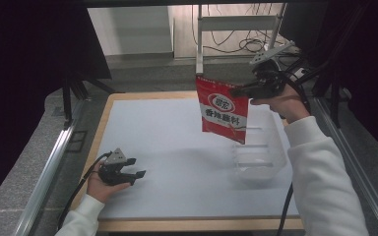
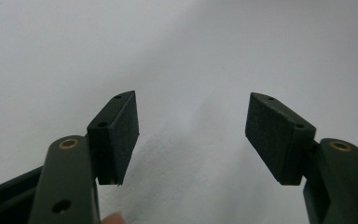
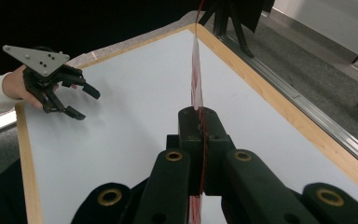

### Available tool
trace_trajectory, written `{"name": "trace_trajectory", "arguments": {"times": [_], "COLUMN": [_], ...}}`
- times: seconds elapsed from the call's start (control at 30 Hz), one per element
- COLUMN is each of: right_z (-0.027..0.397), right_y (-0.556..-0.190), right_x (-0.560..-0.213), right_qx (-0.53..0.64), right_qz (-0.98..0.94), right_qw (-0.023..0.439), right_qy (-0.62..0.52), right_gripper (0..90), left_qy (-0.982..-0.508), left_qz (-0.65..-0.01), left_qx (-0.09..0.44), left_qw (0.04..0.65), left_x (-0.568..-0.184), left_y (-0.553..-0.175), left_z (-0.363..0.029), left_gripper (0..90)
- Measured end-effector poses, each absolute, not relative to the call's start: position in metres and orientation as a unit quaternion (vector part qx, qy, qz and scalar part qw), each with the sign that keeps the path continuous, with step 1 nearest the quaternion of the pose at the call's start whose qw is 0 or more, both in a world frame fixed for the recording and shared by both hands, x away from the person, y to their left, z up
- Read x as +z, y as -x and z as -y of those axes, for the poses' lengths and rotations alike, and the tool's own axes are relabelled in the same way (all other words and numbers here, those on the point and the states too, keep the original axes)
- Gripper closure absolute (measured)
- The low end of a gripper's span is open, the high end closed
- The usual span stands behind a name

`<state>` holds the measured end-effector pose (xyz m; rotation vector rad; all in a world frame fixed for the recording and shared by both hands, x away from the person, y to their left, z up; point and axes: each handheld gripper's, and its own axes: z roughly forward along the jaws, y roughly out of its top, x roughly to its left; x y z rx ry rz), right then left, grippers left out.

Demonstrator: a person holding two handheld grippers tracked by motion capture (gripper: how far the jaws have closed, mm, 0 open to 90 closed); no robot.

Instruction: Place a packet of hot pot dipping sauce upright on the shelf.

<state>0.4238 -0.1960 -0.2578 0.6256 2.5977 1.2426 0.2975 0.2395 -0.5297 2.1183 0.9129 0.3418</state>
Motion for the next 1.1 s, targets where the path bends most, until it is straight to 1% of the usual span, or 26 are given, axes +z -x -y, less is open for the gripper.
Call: {"name": "trace_trajectory", "arguments": {"times": [0.3,0.43,0.8,1.1], "right_z": [0.212,0.219,0.236,0.254], "right_y": [-0.431,-0.436,-0.448,-0.457], "right_x": [-0.256,-0.256,-0.263,-0.267], "right_qx": [0.422,0.427,0.428,0.431], "right_qz": [-0.871,-0.869,-0.863,-0.856], "right_qw": [0.107,0.108,0.102,0.105], "right_qy": [-0.226,-0.228,-0.248,-0.265], "right_gripper": [89.1,89.1,89.1,89.1], "left_qy": [-0.838,-0.833,-0.837,-0.839], "left_qz": [-0.359,-0.359,-0.358,-0.357], "left_qx": [0.136,0.132,0.133,0.135], "left_qw": [0.387,0.399,0.392,0.388], "left_x": [-0.531,-0.528,-0.531,-0.531], "left_y": [-0.298,-0.297,-0.298,-0.298], "left_z": [-0.241,-0.239,-0.238,-0.238], "left_gripper": [34.1,34.3,34.2,34.3]}}
